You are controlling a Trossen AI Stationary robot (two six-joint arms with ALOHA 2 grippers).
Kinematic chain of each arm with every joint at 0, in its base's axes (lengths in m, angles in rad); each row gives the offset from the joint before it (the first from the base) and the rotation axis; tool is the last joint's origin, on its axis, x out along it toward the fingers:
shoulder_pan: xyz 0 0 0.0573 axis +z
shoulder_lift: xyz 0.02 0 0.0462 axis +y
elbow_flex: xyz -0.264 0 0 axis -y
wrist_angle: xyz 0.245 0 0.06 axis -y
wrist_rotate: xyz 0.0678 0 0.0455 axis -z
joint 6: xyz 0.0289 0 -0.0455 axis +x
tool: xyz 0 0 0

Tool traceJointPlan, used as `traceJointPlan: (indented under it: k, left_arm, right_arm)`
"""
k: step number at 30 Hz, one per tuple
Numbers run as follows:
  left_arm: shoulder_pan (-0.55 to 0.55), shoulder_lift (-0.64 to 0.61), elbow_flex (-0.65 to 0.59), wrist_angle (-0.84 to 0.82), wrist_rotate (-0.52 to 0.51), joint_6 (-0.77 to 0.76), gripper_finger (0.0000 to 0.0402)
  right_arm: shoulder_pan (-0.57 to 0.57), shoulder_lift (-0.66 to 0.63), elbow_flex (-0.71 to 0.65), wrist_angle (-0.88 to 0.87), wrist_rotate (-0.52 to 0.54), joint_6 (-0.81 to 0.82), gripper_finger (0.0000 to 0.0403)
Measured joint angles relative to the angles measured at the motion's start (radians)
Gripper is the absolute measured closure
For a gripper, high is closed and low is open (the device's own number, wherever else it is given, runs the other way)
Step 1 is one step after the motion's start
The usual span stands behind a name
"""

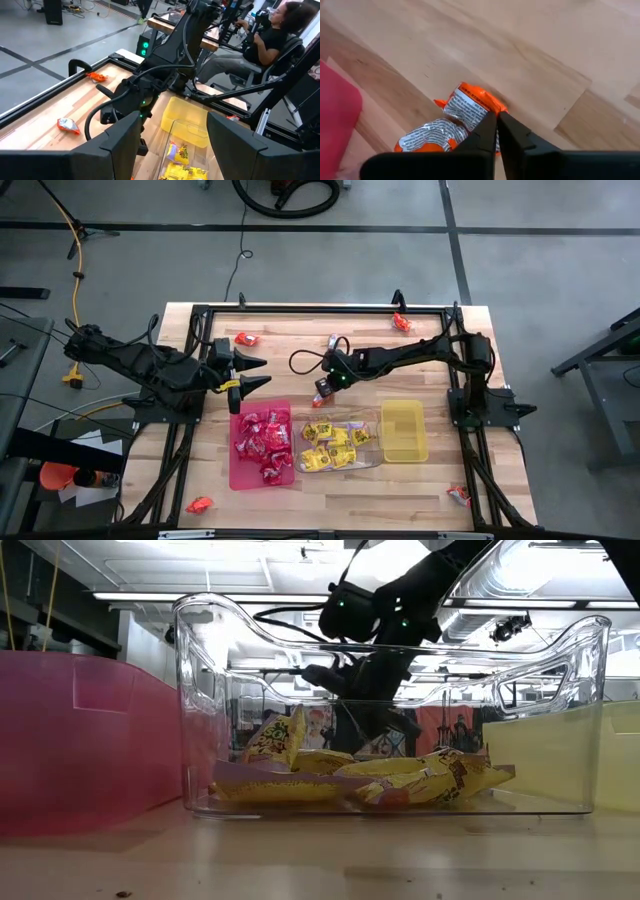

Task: Sort candy
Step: Put the orange chocolate into the yellow bin

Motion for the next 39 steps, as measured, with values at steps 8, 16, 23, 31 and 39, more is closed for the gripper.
traceJointPlan:
  k: [8,16,23,31,39]
  left_arm:
    - [0.0,0.0,0.0,0.001,-0.003,-0.003,0.0186]
    - [0.0,0.0,0.0,0.0,-0.025,-0.017,0.0186]
    - [0.0,0.007,0.0,-0.002,-0.06,-0.016,0.0186]
    - [0.0,0.023,0.0,0.002,-0.104,-0.016,0.0186]
    - [0.0,0.03,0.0,0.005,-0.11,-0.025,0.0186]
  right_arm:
    - [0.0,-0.091,0.01,0.003,0.005,-0.096,0.04]
    - [0.041,-0.335,0.007,-0.053,0.086,-0.225,0.0402]
    - [0.189,-0.542,-0.03,-0.311,0.164,-0.22,0.0403]
    - [0.495,-0.77,-0.185,-0.539,0.271,0.154,0.0403]
    - [0.699,-0.887,-0.363,-0.574,0.297,0.533,0.0403]
